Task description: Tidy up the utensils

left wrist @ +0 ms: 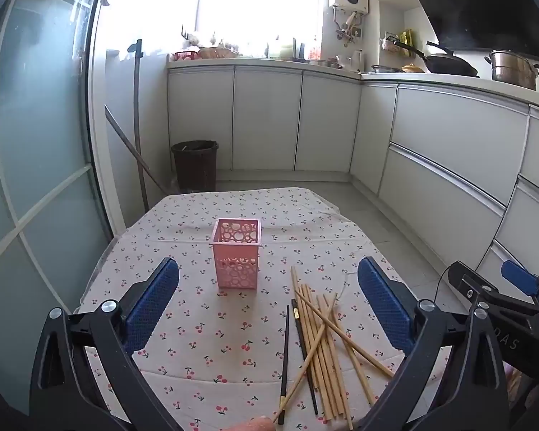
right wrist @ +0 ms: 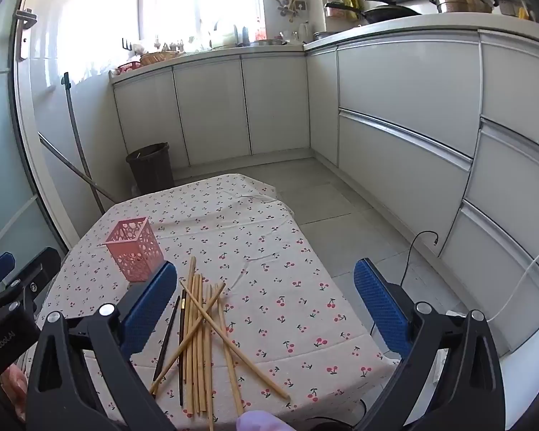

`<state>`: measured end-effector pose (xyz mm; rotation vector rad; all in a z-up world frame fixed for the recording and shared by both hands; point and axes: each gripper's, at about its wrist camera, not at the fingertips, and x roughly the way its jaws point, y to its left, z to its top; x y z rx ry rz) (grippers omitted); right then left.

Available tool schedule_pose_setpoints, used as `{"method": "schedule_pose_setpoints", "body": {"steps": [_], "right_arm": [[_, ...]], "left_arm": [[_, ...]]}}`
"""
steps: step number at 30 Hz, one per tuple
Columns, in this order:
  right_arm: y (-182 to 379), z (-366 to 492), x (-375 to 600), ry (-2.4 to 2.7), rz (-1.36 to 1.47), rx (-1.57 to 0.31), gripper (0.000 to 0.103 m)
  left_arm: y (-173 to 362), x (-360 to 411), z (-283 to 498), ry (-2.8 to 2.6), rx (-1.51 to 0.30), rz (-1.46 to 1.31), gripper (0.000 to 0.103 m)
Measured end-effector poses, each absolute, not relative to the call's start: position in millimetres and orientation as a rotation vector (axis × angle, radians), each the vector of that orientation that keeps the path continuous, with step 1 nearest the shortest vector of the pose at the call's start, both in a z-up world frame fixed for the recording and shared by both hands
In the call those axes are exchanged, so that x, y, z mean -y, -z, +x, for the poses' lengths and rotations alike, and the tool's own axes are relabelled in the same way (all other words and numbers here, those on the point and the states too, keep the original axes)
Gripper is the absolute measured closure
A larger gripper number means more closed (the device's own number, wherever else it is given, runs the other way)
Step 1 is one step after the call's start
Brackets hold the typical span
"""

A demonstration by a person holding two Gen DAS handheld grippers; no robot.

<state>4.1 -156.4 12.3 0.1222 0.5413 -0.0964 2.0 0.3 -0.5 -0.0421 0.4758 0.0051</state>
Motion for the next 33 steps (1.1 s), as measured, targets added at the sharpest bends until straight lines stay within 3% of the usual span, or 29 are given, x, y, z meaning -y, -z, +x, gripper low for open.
{"method": "schedule_pose_setpoints", "body": {"steps": [33], "right_arm": [[-4.7,9.4,158.2,0.095,0.172,-0.583,0.007]], "left_arm": [[9.4,-0.3,9.2,0.006,-0.481,-0.065,0.007]]}}
